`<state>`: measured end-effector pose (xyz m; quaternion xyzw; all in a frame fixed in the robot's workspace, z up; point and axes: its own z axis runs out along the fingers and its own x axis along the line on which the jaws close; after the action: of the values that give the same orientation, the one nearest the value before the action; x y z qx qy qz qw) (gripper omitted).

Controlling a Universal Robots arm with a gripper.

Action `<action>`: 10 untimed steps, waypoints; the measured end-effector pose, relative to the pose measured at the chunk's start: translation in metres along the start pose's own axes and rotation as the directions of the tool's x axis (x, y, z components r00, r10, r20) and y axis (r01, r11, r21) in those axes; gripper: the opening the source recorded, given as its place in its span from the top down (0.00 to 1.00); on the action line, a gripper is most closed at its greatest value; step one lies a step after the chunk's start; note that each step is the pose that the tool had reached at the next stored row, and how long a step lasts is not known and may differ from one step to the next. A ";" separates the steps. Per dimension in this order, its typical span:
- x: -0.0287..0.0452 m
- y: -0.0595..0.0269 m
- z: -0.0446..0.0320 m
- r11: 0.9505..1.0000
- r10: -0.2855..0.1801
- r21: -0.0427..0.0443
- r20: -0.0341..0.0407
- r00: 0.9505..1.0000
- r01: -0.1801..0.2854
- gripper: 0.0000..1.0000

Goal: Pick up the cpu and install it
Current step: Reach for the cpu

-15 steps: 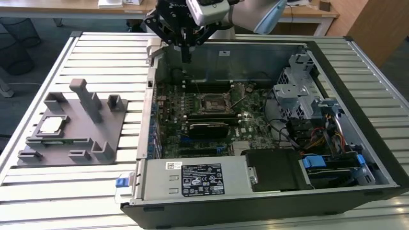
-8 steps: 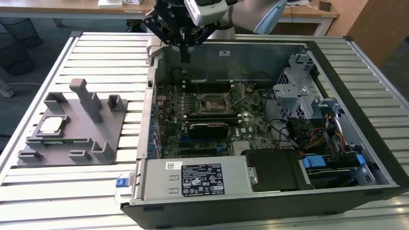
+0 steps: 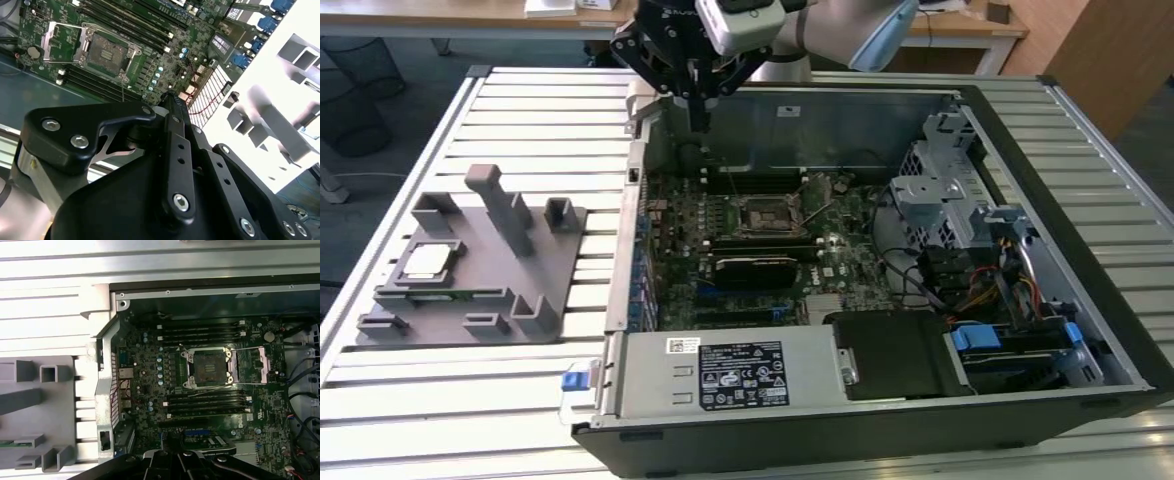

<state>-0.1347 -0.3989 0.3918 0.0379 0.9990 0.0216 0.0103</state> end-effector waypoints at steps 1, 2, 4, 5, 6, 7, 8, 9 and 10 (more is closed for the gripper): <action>0.0004 0.0000 0.0000 1.000 0.000 0.000 0.000 1.000 0.000 0.89; 0.0009 -0.0001 0.0001 1.000 0.000 0.000 -0.001 1.000 0.000 0.89; 0.0017 -0.0002 0.0002 1.000 0.000 0.000 -0.001 1.000 0.000 0.89; 0.0019 -0.0002 0.0001 1.000 0.000 0.000 -0.001 1.000 0.000 0.89; 0.0022 -0.0002 0.0002 1.000 0.000 0.000 -0.001 1.000 0.000 0.89; 0.0025 -0.0002 0.0002 1.000 0.000 0.000 -0.001 1.000 0.000 0.89; 0.0028 -0.0002 0.0003 1.000 0.000 0.000 -0.002 1.000 0.000 0.89; 0.0032 -0.0003 0.0003 1.000 0.000 0.000 -0.002 1.000 0.000 0.89; 0.0037 -0.0003 0.0003 1.000 0.000 0.000 -0.002 1.000 0.000 0.89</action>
<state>-0.1384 -0.3990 0.3915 0.0380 0.9990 0.0216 0.0094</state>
